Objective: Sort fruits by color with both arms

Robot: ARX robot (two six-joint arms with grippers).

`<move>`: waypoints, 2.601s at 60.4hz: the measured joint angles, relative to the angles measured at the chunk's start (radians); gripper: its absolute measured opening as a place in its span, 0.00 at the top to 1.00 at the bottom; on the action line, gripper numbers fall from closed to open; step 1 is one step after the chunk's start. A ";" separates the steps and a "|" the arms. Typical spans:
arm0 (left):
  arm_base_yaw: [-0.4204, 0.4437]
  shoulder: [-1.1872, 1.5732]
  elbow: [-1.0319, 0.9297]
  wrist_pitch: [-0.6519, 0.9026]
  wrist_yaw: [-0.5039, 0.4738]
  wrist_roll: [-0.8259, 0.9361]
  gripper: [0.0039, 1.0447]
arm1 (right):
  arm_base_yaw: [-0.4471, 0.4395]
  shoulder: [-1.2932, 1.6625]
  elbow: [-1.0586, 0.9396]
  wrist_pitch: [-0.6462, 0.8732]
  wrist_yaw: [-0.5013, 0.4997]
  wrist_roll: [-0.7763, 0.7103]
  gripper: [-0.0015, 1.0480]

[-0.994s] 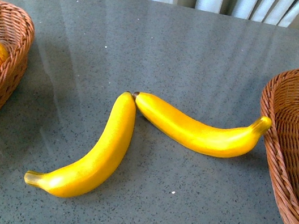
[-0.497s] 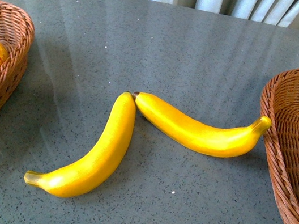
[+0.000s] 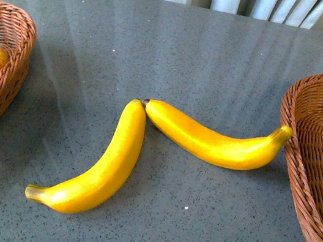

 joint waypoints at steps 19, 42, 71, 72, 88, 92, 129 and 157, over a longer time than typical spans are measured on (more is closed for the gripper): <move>0.000 0.000 0.000 0.000 0.000 0.000 0.09 | 0.163 0.369 0.076 0.205 0.133 -0.022 0.09; 0.000 0.000 0.000 0.000 0.000 0.000 0.09 | 0.182 0.481 0.078 0.307 0.169 -0.079 0.09; 0.000 0.000 0.000 0.000 0.000 0.000 0.09 | 0.219 0.600 0.104 0.416 0.185 -0.158 0.09; 0.000 0.000 0.000 0.000 0.000 0.000 0.09 | 0.220 0.603 0.105 0.417 0.185 -0.158 0.09; 0.000 0.000 0.000 0.000 0.000 0.000 0.09 | 0.232 0.637 0.109 0.447 0.196 -0.170 0.09; 0.000 0.000 0.000 0.000 0.000 0.000 0.09 | 0.234 0.639 0.110 0.448 0.196 -0.174 0.09; 0.000 0.000 0.000 0.000 0.000 0.000 0.09 | 0.241 0.654 0.112 0.459 0.207 -0.182 0.30; 0.000 0.000 0.000 0.000 0.000 0.000 0.09 | 0.242 0.657 0.112 0.460 0.207 -0.182 0.88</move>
